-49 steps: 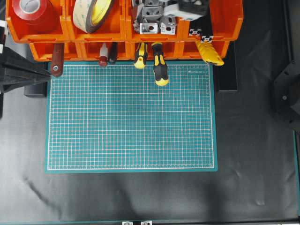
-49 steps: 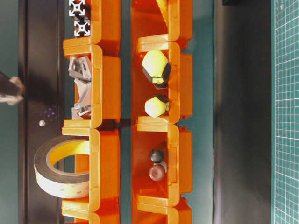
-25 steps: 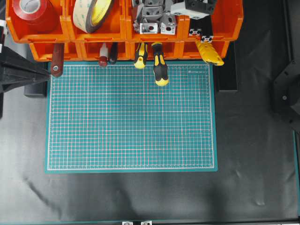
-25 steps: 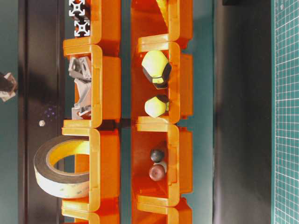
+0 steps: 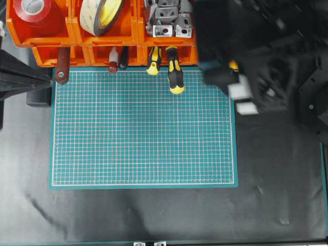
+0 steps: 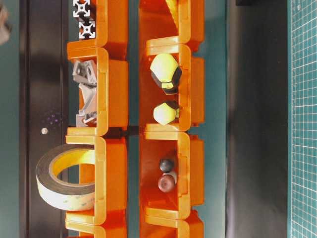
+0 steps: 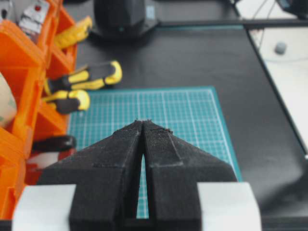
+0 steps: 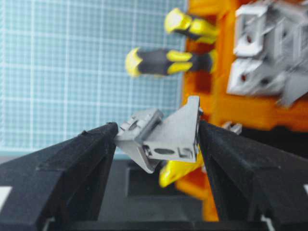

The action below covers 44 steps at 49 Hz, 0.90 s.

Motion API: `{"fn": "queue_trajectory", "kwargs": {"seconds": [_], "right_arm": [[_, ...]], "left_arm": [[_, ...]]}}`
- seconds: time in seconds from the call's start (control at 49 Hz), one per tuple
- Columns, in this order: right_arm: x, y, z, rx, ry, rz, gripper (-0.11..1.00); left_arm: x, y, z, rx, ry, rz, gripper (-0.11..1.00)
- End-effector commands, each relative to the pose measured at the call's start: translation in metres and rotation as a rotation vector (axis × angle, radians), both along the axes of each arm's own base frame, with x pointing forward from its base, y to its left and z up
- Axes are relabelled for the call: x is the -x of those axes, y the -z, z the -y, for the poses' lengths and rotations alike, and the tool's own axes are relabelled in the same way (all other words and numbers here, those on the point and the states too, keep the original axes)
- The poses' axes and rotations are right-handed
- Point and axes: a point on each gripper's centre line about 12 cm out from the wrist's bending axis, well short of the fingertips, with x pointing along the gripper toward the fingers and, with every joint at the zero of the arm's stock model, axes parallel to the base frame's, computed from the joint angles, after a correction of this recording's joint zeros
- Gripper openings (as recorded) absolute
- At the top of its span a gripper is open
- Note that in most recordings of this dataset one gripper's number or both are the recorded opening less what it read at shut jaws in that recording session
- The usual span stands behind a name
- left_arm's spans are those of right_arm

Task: Pick corner brachets from container rack with right arm.
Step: 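Lift the held brackets out and carry them over the green mat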

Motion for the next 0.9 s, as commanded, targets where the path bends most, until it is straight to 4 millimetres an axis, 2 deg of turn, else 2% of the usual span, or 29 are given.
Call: {"fn": "queue_trajectory", "kwargs": {"seconds": [0.0,0.102,0.224,0.347,0.49,0.714,0.877], "right_arm": [[0.017,0.005,-0.023,-0.014,-0.071,0.057,0.56],[0.023,0.029,-0.047,-0.029,-0.144,0.077,0.56],[0.021,0.065,-0.076,-0.043,-0.25,0.113,0.56],[0.008,0.089,-0.095,-0.065,-0.309,0.168,0.56],[-0.018,0.12,-0.111,-0.072,-0.348,0.194,0.56],[-0.064,0.184,-0.116,0.04,-0.407,0.178,0.56],[-0.088,0.216,-0.109,0.099,-0.42,0.15,0.56]], "left_arm": [[0.005,-0.016,0.0,0.002,0.003,0.054,0.0],[0.011,-0.021,-0.001,-0.011,0.0,0.073,0.0],[0.013,-0.022,-0.002,-0.004,-0.006,0.071,0.0],[0.014,-0.02,-0.003,0.0,-0.009,0.052,0.0],[0.012,-0.017,-0.003,0.004,-0.01,0.038,0.0],[0.014,-0.02,-0.003,0.006,-0.011,0.049,0.0],[0.015,-0.021,-0.003,0.003,-0.01,0.055,0.0]]}}
